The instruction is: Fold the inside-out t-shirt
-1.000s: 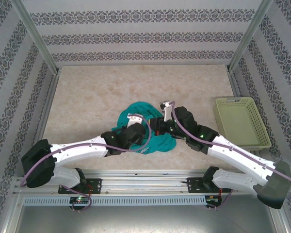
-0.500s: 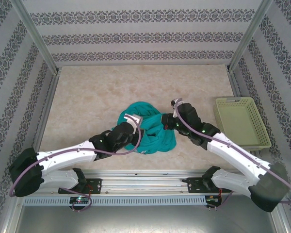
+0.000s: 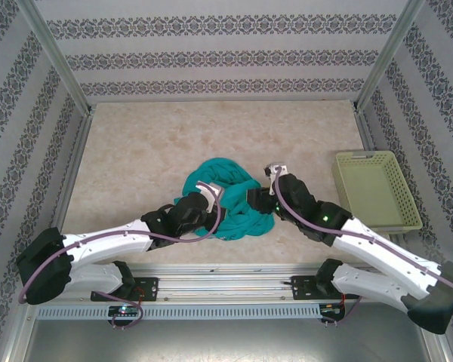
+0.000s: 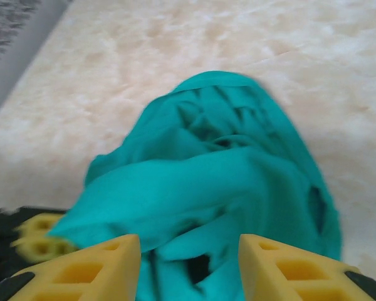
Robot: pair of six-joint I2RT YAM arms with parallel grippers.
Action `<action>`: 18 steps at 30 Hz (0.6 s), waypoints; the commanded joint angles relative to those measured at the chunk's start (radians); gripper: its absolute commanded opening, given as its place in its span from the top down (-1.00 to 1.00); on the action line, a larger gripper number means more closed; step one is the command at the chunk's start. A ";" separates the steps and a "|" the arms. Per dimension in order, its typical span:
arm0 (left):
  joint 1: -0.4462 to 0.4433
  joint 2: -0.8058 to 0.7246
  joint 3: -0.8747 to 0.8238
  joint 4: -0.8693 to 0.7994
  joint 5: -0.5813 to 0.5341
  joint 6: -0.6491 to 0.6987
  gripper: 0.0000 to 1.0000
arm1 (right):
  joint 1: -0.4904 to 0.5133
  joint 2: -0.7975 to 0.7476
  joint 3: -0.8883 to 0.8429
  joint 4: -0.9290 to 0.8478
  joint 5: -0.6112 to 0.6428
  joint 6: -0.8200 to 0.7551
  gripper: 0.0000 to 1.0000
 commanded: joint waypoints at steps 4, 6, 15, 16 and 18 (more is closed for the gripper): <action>0.011 0.005 0.035 0.060 0.026 -0.031 1.00 | 0.066 0.044 -0.080 0.045 0.005 0.185 0.11; 0.011 0.003 0.035 0.054 0.028 -0.031 1.00 | 0.066 0.079 -0.102 0.094 -0.009 0.226 0.12; 0.012 -0.021 0.015 0.067 0.045 -0.044 1.00 | 0.052 0.243 -0.085 0.246 -0.071 0.326 0.14; 0.011 -0.022 0.012 0.069 0.045 -0.044 1.00 | 0.044 0.257 -0.084 0.244 -0.068 0.336 0.15; 0.011 -0.027 0.010 0.068 0.047 -0.045 1.00 | 0.032 0.280 -0.082 0.232 -0.060 0.353 0.18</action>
